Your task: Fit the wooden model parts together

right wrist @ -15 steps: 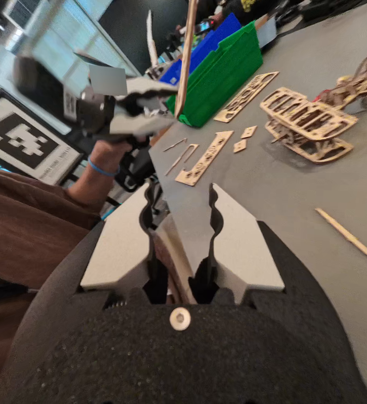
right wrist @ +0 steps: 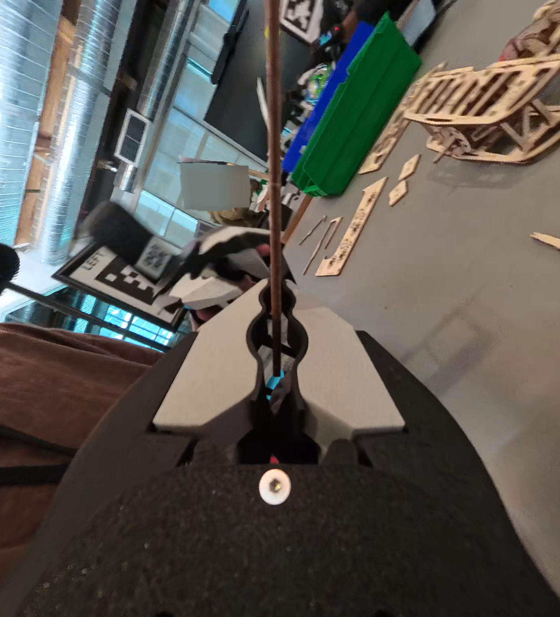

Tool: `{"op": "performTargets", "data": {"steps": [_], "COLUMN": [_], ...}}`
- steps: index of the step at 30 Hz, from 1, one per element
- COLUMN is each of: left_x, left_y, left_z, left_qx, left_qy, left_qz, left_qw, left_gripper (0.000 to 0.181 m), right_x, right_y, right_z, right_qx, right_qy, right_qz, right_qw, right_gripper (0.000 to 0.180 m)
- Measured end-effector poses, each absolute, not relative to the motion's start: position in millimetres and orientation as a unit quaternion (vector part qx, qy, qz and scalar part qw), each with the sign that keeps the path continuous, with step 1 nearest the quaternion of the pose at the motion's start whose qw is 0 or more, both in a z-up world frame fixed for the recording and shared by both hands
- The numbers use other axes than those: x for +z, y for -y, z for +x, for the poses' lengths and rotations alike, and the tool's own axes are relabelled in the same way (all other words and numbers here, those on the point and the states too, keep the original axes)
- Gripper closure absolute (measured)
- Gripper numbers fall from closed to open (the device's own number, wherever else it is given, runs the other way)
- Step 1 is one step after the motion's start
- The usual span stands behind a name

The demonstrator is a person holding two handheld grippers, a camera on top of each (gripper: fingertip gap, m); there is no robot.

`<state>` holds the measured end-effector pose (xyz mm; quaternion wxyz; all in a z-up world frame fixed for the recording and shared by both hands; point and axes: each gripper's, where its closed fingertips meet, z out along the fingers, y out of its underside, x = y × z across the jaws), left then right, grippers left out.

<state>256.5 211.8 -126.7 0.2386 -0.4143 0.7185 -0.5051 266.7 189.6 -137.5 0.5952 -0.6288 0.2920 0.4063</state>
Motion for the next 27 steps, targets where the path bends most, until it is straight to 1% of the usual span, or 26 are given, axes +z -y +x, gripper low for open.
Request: {"op": "performTargets", "data": {"steps": [1, 3, 4, 5, 7, 8, 9, 11, 13, 15, 17, 18, 19, 20, 23, 27], "left_x": [-126.4, -127.8, -128.7, -129.2, -132.2, -133.5, -131.8, -135.0, -135.8, -135.9, -138.4, -140.4, -145.5, -150.5, -150.2, -154.3], "left_y": [-207.0, -196.5, -192.3, -192.8, -192.7, -193.0, -193.4, -194.8, -194.6, -194.6, -195.3, -195.7, -195.2, -195.6, -197.0, -197.4], "left_z": [253.4, 247.6, 244.1, 243.6, 238.6, 235.9, 234.4, 235.4, 235.1, 236.6, 237.6, 237.6, 236.8, 236.3, 234.2, 234.3], "left_qx": [-0.545, -0.594, -0.606, -0.616, -0.621, -0.621, -0.628, -0.628, -0.636, -0.643, -0.640, -0.635, -0.623, -0.611, -0.612, -0.608], "left_qy": [-0.691, -0.655, -0.647, -0.634, -0.633, -0.633, -0.626, -0.618, -0.606, -0.589, -0.592, -0.596, -0.608, -0.619, -0.617, -0.616], "left_qz": [-0.444, -0.465, -0.464, -0.468, -0.461, -0.460, -0.459, -0.468, -0.470, -0.478, -0.480, -0.481, -0.483, -0.484, -0.484, -0.487], "left_qw": [0.167, 0.055, 0.014, -0.001, -0.026, -0.041, -0.055, -0.064, -0.087, -0.105, -0.099, -0.096, -0.094, -0.089, -0.102, -0.118], "left_gripper": [0.135, 0.140, 0.147, 0.167, 0.173, 0.175, 0.179, 0.180, 0.180, 0.180, 0.178, 0.176, 0.170, 0.167, 0.170, 0.170], "right_x": [-132.8, -123.9, -120.7, -119.0, -123.1, -127.2, -132.1, -141.0, -143.3, -143.3, -143.6, -142.0, -140.9, -142.6, -144.5, -145.6], "right_y": [-190.0, -193.1, -195.0, -196.4, -198.0, -199.5, -201.5, -203.8, -202.7, -202.2, -202.0, -202.1, -202.9, -203.8, -204.7, -204.1], "right_z": [264.1, 255.6, 252.1, 249.5, 246.7, 246.9, 248.1, 246.1, 246.2, 247.0, 247.0, 245.4, 242.6, 241.5, 241.6, 241.2], "right_qx": [0.407, 0.403, 0.402, 0.400, 0.386, 0.376, 0.359, 0.329, 0.312, 0.308, 0.298, 0.298, 0.299, 0.293, 0.302, 0.330], "right_qy": [-0.280, -0.249, -0.239, -0.233, -0.228, -0.232, -0.238, -0.228, -0.219, -0.219, -0.217, -0.214, -0.211, -0.212, -0.220, -0.229], "right_qz": [-0.627, -0.629, -0.629, -0.630, -0.645, -0.655, -0.666, -0.697, -0.713, -0.718, -0.725, -0.725, -0.726, -0.730, -0.723, -0.707], "right_qw": [0.603, 0.617, 0.621, 0.624, 0.619, 0.614, 0.609, 0.595, 0.589, 0.584, 0.582, 0.583, 0.582, 0.580, 0.581, 0.582], "right_gripper": [0.178, 0.178, 0.178, 0.178, 0.177, 0.171, 0.162, 0.150, 0.157, 0.159, 0.161, 0.166, 0.174, 0.176, 0.171, 0.177]}}
